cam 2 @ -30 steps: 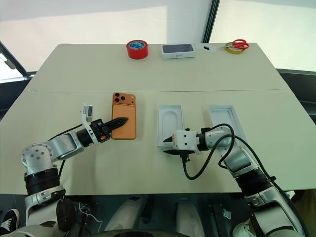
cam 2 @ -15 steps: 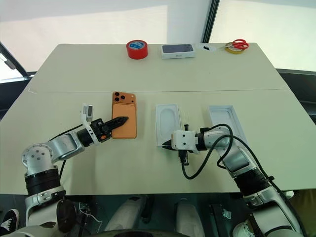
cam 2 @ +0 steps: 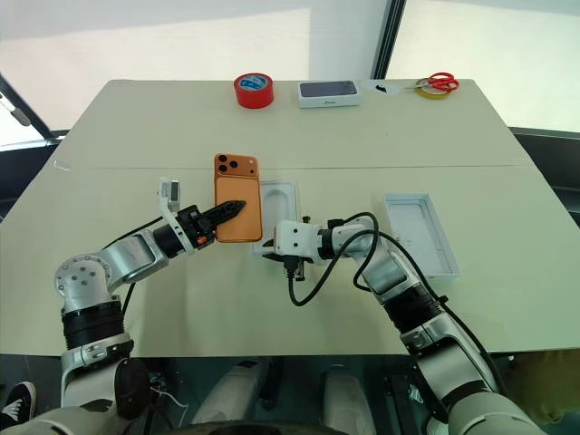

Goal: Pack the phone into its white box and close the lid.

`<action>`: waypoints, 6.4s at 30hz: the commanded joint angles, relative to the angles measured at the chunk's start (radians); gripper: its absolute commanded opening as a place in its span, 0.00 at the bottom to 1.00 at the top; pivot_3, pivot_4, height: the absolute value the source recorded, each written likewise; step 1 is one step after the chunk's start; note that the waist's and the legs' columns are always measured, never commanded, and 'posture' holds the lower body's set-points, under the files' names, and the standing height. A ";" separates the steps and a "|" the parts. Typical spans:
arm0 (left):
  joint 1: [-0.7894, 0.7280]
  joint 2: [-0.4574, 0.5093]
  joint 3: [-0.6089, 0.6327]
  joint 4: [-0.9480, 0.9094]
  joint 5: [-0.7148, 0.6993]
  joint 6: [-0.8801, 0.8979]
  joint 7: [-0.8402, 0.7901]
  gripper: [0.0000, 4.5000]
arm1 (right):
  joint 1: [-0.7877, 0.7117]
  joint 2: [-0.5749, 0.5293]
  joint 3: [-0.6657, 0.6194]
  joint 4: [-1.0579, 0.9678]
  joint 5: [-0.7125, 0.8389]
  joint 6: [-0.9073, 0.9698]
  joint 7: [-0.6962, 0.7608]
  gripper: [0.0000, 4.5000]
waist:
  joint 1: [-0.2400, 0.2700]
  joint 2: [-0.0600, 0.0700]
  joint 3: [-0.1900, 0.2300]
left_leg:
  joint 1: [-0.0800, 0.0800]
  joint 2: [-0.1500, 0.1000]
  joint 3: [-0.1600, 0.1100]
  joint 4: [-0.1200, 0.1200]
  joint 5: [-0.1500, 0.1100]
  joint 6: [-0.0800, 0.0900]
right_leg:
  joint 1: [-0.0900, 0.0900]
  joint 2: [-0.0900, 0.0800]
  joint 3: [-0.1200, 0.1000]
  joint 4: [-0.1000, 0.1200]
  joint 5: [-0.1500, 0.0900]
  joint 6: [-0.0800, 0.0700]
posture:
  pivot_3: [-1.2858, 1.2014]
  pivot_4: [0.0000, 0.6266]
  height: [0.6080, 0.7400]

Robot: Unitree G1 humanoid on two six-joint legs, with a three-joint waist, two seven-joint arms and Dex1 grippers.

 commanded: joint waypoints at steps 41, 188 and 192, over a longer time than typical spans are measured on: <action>-0.138 -0.057 -0.112 0.176 0.178 -0.061 -0.098 0.81 | -0.004 -0.184 -0.255 0.037 0.198 -0.001 0.034 1.00 | -0.007 -0.001 0.001 | -0.001 0.000 0.000 0.001 0.000 0.001 | 0.000 -0.001 -0.001 0.000 0.000 0.000 | 0.52 0.24 0.97; 0.035 0.281 -0.423 0.003 0.792 -0.877 -0.951 1.00 | 0.350 -0.464 -0.557 -0.389 0.239 0.633 -0.265 0.99 | 0.024 0.001 0.003 | -0.003 -0.004 -0.001 0.002 -0.001 0.003 | 0.000 -0.005 -0.003 0.000 -0.003 -0.002 | 0.52 0.24 0.97; 0.090 0.336 -0.373 0.004 0.762 -0.972 -1.041 1.00 | 0.447 -0.457 -0.565 -0.540 0.272 0.789 -0.300 0.99 | 0.020 0.002 0.003 | -0.003 -0.004 -0.001 0.001 -0.002 0.003 | -0.001 -0.005 -0.002 -0.001 -0.003 -0.002 | 0.52 0.24 0.97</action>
